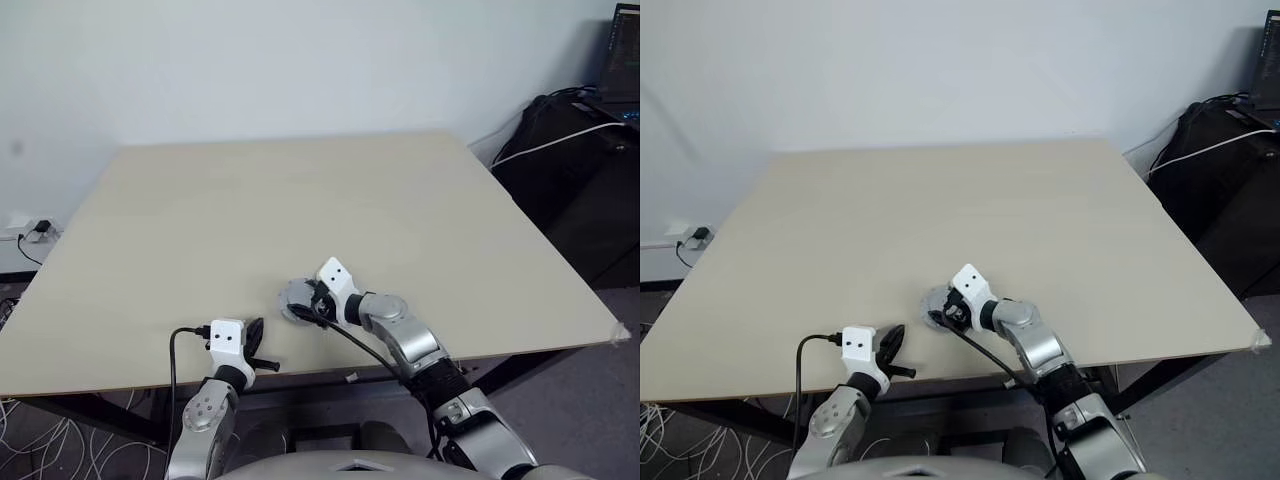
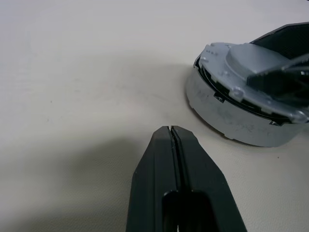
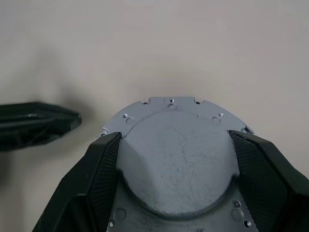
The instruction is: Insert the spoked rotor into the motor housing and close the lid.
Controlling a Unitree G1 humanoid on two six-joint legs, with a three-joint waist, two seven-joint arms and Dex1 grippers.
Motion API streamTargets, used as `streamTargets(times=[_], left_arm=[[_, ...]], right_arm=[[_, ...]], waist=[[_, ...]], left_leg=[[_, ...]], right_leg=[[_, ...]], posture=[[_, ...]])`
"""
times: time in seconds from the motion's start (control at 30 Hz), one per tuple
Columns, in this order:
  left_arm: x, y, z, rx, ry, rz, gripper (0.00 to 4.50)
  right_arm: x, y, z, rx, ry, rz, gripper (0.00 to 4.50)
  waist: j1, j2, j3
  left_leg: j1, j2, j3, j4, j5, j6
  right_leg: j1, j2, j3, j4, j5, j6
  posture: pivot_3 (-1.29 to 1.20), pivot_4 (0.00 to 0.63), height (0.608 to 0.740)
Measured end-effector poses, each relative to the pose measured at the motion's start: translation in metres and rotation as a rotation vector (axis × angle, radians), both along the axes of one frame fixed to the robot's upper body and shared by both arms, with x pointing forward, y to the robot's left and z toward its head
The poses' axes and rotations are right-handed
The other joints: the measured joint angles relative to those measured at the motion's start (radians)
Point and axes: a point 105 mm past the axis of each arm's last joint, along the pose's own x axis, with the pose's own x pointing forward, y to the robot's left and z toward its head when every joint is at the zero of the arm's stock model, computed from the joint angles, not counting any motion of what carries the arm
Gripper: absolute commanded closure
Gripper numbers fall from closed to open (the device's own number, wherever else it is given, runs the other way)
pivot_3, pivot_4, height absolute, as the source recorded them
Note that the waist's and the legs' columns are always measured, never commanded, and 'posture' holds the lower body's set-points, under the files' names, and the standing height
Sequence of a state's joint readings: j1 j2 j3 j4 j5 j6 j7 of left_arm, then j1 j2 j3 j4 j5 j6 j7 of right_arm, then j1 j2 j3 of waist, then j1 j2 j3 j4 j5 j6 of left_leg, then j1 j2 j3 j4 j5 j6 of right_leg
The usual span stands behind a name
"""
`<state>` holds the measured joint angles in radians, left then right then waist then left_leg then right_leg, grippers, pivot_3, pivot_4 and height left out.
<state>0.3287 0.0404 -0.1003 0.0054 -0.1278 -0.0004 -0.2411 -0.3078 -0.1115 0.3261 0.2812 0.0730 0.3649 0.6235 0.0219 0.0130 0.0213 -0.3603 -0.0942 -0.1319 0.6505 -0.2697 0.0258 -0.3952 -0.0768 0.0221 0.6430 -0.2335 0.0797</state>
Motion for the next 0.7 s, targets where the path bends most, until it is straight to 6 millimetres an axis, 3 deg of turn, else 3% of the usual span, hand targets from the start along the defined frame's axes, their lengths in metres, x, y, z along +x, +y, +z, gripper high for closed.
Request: streamTargets(times=[0.43, 0.7], left_arm=[[-0.0005, -0.0019, 0.0002, -0.003, 0.007, -0.005, 4.45], [-0.0009, -0.0022, 0.0, -0.005, 0.01, -0.004, 4.45]], right_arm=[[-0.0032, 0.0053, -0.0005, -0.052, -0.011, -0.032, 1.3], [-0.0071, 0.0059, -0.0013, -0.072, -0.106, -0.021, 1.3]], waist=[[-0.002, 0.0, 0.0], [-0.004, 0.0, 0.0]], left_leg=[[0.0, 0.0, 0.0, 0.0, 0.0, 0.0], [0.0, 0.0, 0.0, 0.0, 0.0, 0.0]], right_leg=[[0.0, 0.0, 0.0, 0.0, -0.001, 0.001], [0.0, 0.0, 0.0, 0.0, -0.001, 0.001]], posture=[[0.0, 0.0, 0.74], [0.0, 0.0, 0.74]])
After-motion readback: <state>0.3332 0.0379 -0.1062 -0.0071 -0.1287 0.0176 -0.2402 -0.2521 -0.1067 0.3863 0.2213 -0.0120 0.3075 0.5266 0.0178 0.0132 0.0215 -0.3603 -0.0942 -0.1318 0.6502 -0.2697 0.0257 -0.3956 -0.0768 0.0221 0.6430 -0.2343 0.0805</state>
